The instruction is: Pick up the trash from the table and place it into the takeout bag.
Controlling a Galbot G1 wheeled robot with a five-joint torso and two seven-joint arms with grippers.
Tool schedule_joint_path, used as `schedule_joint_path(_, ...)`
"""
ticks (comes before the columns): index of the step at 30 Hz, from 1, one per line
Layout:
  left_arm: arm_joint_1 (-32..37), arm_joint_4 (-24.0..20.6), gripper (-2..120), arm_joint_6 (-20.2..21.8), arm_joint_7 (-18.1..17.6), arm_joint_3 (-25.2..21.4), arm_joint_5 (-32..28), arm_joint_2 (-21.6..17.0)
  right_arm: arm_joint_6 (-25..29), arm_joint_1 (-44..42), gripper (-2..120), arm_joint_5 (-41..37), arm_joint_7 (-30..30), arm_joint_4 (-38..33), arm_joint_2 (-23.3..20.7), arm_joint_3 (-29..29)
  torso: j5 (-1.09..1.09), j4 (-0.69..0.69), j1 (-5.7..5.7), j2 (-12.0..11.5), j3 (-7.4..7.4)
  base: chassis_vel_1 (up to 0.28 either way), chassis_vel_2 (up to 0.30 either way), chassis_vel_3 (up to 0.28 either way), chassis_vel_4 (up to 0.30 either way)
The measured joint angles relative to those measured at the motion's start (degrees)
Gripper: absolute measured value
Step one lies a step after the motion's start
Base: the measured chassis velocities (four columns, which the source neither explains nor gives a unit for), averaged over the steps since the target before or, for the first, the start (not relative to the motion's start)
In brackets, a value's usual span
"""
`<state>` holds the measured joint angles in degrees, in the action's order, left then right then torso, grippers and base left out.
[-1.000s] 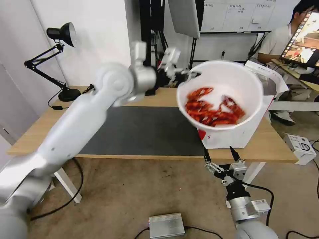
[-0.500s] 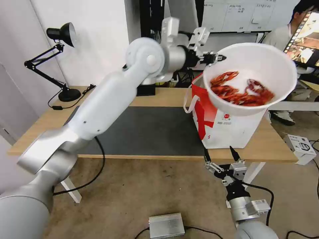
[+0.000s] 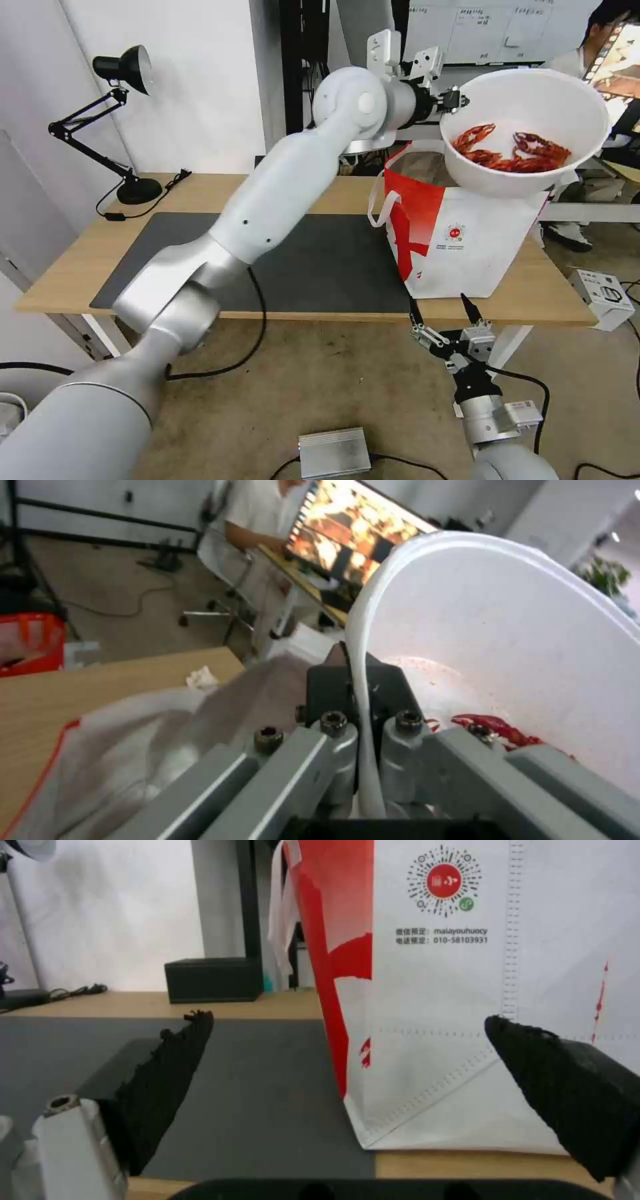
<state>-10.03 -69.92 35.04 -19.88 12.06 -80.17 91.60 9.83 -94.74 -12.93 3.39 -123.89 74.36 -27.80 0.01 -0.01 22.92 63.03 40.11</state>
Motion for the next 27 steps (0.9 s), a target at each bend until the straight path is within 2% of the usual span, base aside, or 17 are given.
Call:
schedule_joint_path(1, 0.00, 0.00, 0, 0.00, 0.00, 0.00, 0.00, 0.00, 0.00, 0.00, 100, 0.00, 0.00, 0.00, 0.00, 0.00, 0.00, 0.00, 0.00, 0.00, 0.00, 0.000, 0.000, 0.000, 0.000)
schedule_joint_path(4, -0.85, 1.60, 0, -3.17, -3.53, 0.52, -0.84, 0.15, 0.00, 0.00, 100, 0.00, 0.00, 0.00, 0.00, 0.00, -0.01, 0.02, 0.00, 0.00, 0.00, 0.000, 0.000, 0.000, 0.000)
schedule_joint_path(6, -0.95, 1.88, 0, -3.91, -4.39, 0.75, -1.06, 0.15, 0.00, 0.00, 100, 0.00, 0.00, 0.00, 0.00, 0.00, -0.01, 0.02, 0.00, 0.00, 0.00, 0.000, 0.000, 0.000, 0.000)
schedule_joint_path(9, -1.05, 2.80, 0, -7.46, -8.97, 1.96, -1.66, 0.11, 0.00, 0.00, 100, 0.00, 0.00, 0.00, 0.00, 0.00, -0.01, 0.02, 0.00, 0.00, 0.00, 0.000, 0.000, 0.000, 0.000)
schedule_joint_path(14, 0.00, 2.72, 0, -8.76, -9.51, 2.98, 1.07, 0.02, 0.00, 0.00, 100, 0.00, 0.00, 0.00, 0.00, 0.00, -0.01, 0.02, 0.00, 0.00, 0.00, 0.000, 0.000, 0.000, 0.000)
schedule_joint_path(21, 3.21, 2.29, 0, -9.15, -7.79, 5.98, 7.06, -0.09, 0.00, 0.00, 100, 0.00, 0.00, 0.00, 0.00, 0.00, -0.01, 0.00, 0.00, 0.00, 0.00, 0.000, 0.000, 0.000, 0.000)
schedule_joint_path(27, 4.70, 3.00, 0, -9.35, -7.14, 6.69, 9.73, -0.16, 0.00, 0.00, 100, 0.00, 0.00, 0.00, 0.00, 0.00, -0.01, 0.01, 0.00, 0.00, 0.01, 0.000, 0.000, 0.000, 0.000)
